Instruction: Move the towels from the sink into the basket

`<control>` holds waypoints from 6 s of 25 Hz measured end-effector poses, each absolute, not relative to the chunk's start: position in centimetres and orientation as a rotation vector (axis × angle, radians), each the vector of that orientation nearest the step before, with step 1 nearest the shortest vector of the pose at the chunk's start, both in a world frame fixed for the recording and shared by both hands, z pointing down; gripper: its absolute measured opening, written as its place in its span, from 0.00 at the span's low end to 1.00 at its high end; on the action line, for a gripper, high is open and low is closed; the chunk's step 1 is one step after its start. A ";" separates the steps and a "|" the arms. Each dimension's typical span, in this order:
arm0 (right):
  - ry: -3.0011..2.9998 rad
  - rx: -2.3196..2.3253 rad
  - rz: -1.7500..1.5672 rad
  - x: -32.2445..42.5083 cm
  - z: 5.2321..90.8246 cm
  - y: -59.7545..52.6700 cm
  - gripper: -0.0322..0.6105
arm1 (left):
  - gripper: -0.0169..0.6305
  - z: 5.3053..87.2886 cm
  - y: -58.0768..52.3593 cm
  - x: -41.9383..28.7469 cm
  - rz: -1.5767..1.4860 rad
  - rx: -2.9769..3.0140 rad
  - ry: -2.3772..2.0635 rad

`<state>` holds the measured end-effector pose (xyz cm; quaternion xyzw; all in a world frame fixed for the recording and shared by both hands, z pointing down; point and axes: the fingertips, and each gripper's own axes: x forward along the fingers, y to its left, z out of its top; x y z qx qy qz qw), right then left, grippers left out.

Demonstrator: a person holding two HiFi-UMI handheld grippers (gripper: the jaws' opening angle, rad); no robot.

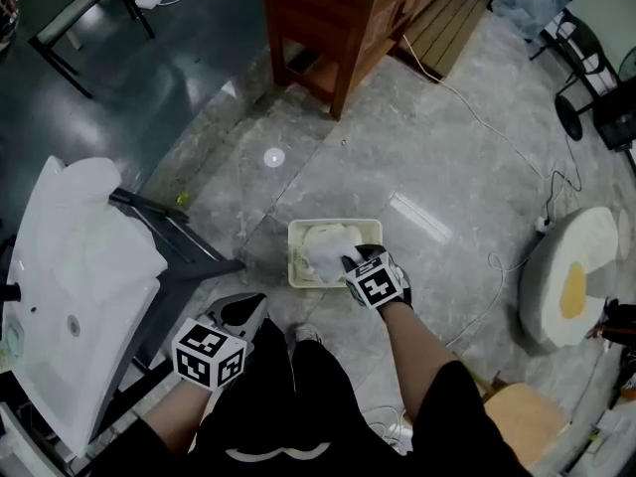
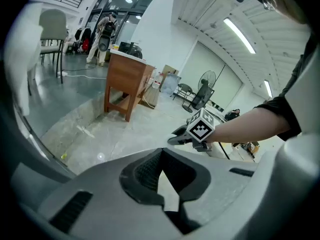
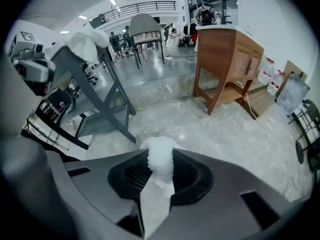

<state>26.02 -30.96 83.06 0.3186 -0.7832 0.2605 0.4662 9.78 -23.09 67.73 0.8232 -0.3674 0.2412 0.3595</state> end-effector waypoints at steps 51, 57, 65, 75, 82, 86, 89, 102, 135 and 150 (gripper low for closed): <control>-2.774 0.254 0.218 2.9 37.9 -24.7 0.57 | 0.04 38.4 -17.2 -4.0 0.099 2.069 -1.582; -2.788 0.155 0.151 -2.4 36.9 -24.3 0.57 | 0.04 37.5 -15.5 -9.0 0.063 2.004 -1.695; -2.761 0.036 0.103 -9.5 36.8 -24.2 0.57 | 0.04 37.5 -15.3 -14.9 0.040 1.955 -1.748; -2.692 0.034 0.075 -17.8 39.6 -25.9 0.57 | 0.04 38.3 -16.3 -21.9 0.029 1.913 -1.748; -2.599 0.076 0.043 -21.8 43.7 -27.7 0.57 | 0.04 39.2 -16.4 -25.9 0.030 1.895 -1.752; -2.544 0.099 0.038 -23.3 46.4 -28.6 0.57 | 0.04 39.7 -16.2 -27.4 0.027 1.883 -1.750; -2.512 0.117 0.033 -24.1 47.9 -29.3 0.57 | 0.04 39.9 -16.1 -28.3 0.033 1.876 -1.754; -2.383 0.103 0.000 -25.4 53.0 -30.1 0.55 | 0.04 41.1 -16.5 -30.9 0.046 1.852 -1.753; -2.595 0.208 0.177 -20.2 45.4 -31.3 0.18 | 0.04 40.6 -16.7 -26.4 0.094 1.866 -1.725; -2.771 0.329 0.219 -8.7 36.3 -31.0 0.18 | 0.04 39.2 -17.9 -15.8 0.127 1.956 -1.654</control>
